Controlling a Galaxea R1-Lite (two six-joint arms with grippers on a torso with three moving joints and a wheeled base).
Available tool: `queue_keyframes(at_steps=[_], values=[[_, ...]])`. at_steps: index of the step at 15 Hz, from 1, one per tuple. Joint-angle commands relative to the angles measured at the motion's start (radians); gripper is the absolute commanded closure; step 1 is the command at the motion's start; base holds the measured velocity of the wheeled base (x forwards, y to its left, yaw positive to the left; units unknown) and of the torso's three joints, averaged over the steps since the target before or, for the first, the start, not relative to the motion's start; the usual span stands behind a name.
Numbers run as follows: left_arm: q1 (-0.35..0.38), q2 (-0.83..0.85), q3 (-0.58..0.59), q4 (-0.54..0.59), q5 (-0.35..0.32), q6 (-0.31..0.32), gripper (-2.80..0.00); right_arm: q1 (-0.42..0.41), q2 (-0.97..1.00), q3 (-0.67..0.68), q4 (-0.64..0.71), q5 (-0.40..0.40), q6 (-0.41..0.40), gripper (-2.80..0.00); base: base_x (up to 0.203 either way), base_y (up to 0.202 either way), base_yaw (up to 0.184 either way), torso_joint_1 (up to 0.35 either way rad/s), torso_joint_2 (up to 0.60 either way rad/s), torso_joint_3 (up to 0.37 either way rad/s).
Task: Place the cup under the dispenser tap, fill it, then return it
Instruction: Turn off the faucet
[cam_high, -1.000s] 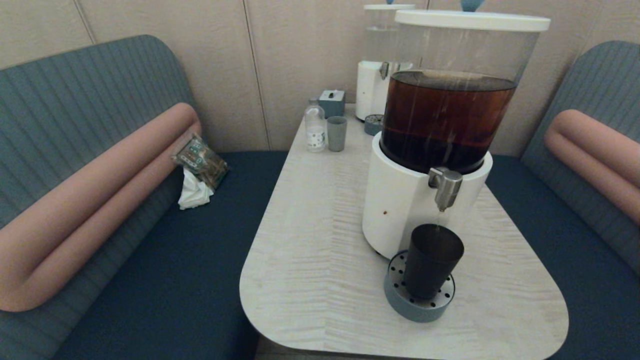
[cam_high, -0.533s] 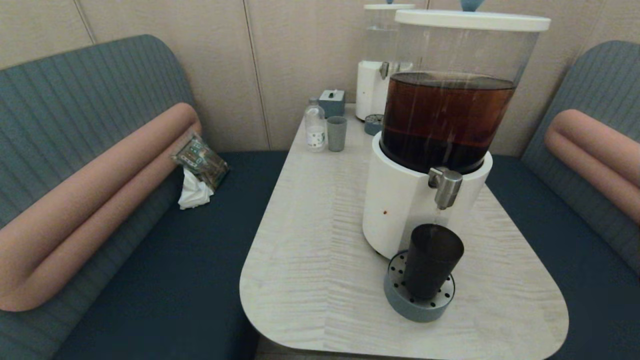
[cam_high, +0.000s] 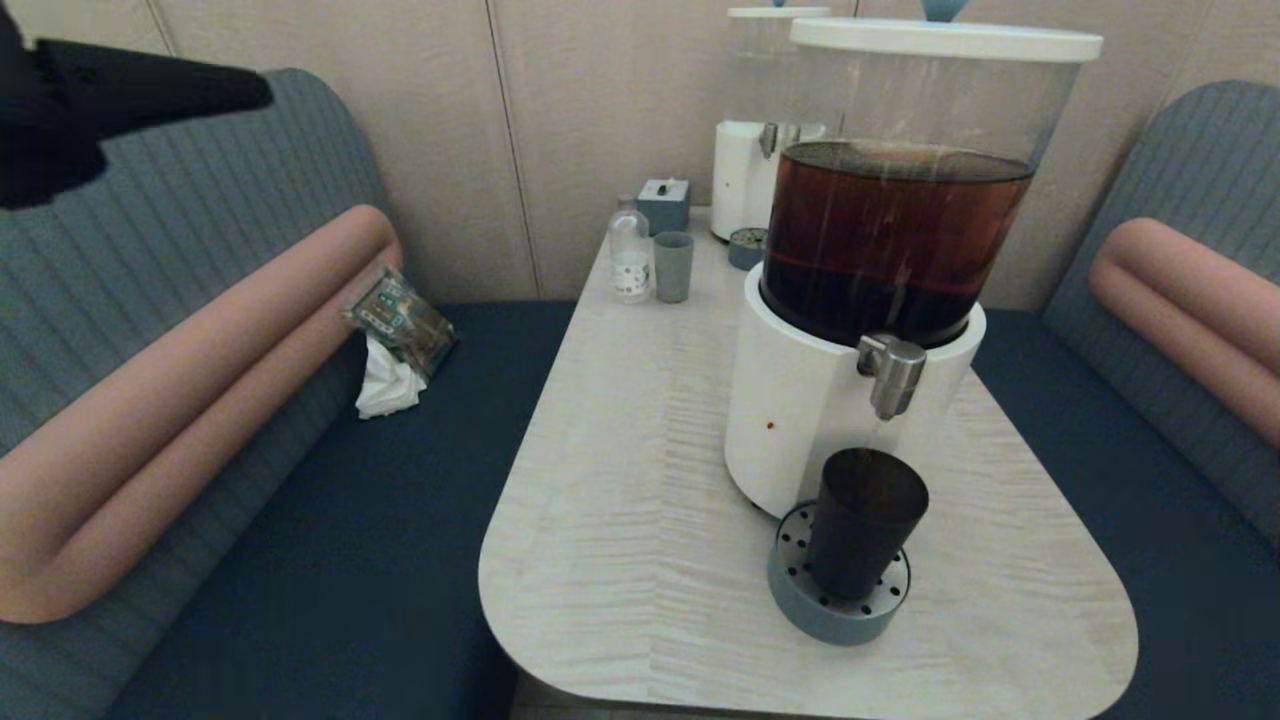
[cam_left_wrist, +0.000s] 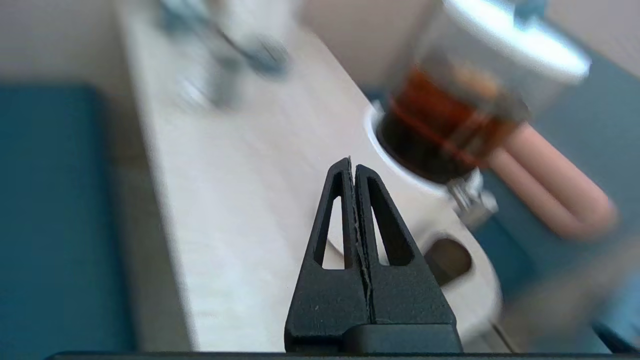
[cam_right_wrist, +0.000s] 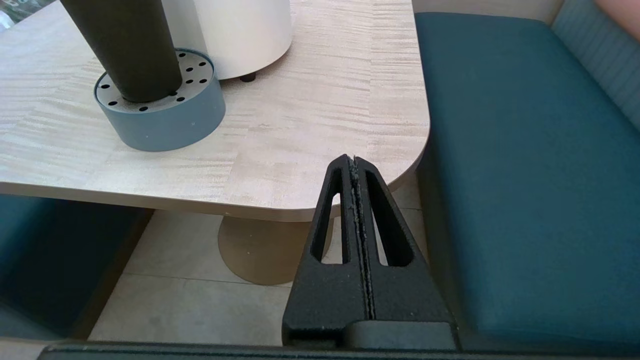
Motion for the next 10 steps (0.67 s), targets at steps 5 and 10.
queue_keyframes(at_steps=[5, 10], values=[[-0.082, 0.267, -0.028, 0.001, -0.195, 0.070, 0.00, 0.000, 0.001, 0.000, 0.001, 0.001, 0.000, 0.00, 0.000, 0.000, 0.000, 0.000, 0.00, 0.000], [-0.248, 0.341, -0.128, 0.167, -0.148, 0.215, 0.00, 0.000, 0.001, 0.000, 0.000, 0.001, 0.000, 0.00, 0.000, 0.000, 0.000, 0.000, 0.00, 0.000]])
